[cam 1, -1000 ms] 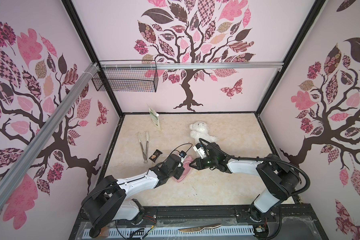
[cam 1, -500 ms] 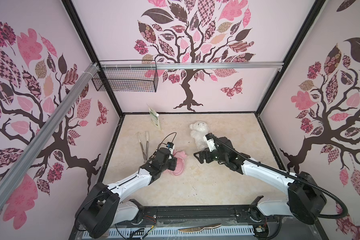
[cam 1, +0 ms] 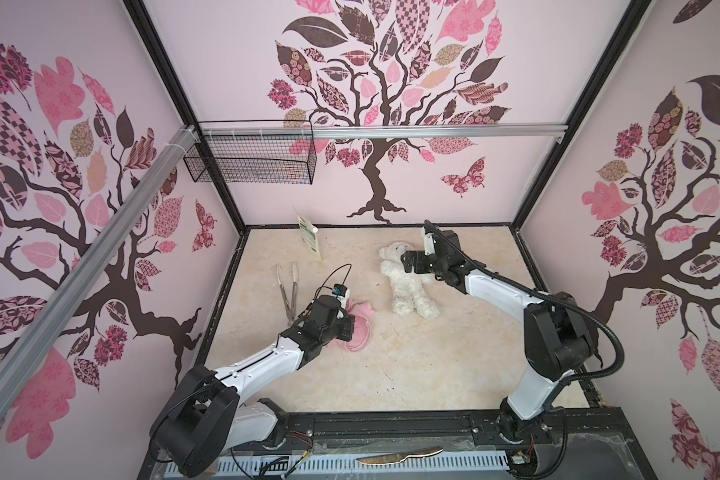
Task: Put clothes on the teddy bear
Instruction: 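Release hoodie with right gripper, move it to bear's head while left holds, then grasp the bear's head with the right gripper and drag it toward the hoodie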
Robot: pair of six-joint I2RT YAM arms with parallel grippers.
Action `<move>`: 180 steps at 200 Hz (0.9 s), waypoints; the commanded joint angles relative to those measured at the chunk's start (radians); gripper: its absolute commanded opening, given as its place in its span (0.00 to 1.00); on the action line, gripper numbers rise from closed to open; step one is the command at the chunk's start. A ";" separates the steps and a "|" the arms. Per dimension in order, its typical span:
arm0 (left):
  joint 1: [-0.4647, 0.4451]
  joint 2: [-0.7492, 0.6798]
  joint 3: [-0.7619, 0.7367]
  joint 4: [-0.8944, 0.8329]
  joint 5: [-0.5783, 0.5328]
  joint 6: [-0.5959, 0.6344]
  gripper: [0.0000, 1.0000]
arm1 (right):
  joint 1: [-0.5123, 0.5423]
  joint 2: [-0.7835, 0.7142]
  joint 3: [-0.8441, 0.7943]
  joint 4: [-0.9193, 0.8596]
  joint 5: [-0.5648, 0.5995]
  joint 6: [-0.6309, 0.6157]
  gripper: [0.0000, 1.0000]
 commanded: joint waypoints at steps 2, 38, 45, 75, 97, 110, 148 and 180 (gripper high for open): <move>0.004 -0.016 0.021 0.016 0.017 -0.005 0.00 | -0.015 0.113 0.096 -0.045 0.017 0.008 1.00; 0.004 -0.016 0.020 0.019 0.026 -0.011 0.00 | -0.016 0.260 0.196 -0.064 0.033 0.019 1.00; 0.004 -0.017 0.020 0.020 0.029 -0.012 0.00 | -0.015 0.284 0.213 -0.071 0.031 0.015 1.00; 0.004 -0.010 0.020 0.022 0.044 -0.019 0.00 | -0.016 0.409 0.318 -0.104 -0.023 0.017 1.00; 0.004 -0.002 0.025 0.024 0.047 -0.028 0.00 | -0.017 0.460 0.365 -0.113 -0.058 -0.007 0.89; 0.004 0.001 0.027 0.028 0.038 -0.042 0.00 | -0.017 0.456 0.363 -0.106 -0.093 -0.036 0.67; 0.014 0.027 0.034 0.057 -0.015 -0.079 0.00 | -0.017 0.282 0.198 -0.074 -0.214 -0.015 0.37; 0.046 0.050 0.048 0.081 0.007 -0.065 0.00 | -0.015 -0.063 -0.176 0.072 -0.357 0.080 0.32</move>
